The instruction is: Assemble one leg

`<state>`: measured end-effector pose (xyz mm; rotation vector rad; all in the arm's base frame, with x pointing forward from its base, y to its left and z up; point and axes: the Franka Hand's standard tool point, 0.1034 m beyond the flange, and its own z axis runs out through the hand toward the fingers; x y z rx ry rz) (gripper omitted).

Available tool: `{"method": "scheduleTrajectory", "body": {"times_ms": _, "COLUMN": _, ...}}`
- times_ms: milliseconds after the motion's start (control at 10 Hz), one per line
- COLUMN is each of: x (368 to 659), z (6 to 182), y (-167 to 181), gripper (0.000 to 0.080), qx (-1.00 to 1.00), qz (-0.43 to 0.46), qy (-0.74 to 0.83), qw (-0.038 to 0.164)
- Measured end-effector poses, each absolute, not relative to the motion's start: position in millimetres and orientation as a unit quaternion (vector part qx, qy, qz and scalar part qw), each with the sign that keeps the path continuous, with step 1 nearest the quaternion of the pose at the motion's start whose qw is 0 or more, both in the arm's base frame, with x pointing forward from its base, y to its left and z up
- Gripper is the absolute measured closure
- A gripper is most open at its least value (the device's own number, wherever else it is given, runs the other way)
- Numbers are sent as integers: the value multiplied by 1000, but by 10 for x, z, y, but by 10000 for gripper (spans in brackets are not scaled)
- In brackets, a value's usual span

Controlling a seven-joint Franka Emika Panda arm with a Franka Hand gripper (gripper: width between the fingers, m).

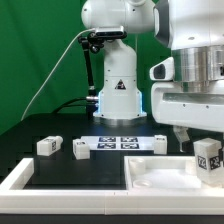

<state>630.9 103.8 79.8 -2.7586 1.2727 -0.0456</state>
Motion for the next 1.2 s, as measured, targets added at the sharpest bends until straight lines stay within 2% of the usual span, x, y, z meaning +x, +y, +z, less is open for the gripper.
{"method": "scheduleTrajectory", "body": {"times_ms": 500, "x": 6300, "z": 827, "y": 1161, "gripper": 151, "qx": -989, "qz": -32, "qy": 138, "qw": 48}}
{"method": "scheduleTrajectory", "body": {"times_ms": 800, "x": 6318, "z": 871, "y": 1238, "gripper": 151, "qx": -998, "qz": -46, "qy": -3, "qw": 39}}
{"method": "scheduleTrajectory", "body": {"times_ms": 1000, "x": 6329, "z": 843, "y": 1135, "gripper": 151, "qx": -991, "qz": -49, "qy": -121, "qw": 28}}
{"method": "scheduleTrajectory", "body": {"times_ms": 1200, "x": 6328, "z": 830, "y": 1112, "gripper": 151, "qx": -989, "qz": -49, "qy": -134, "qw": 27}}
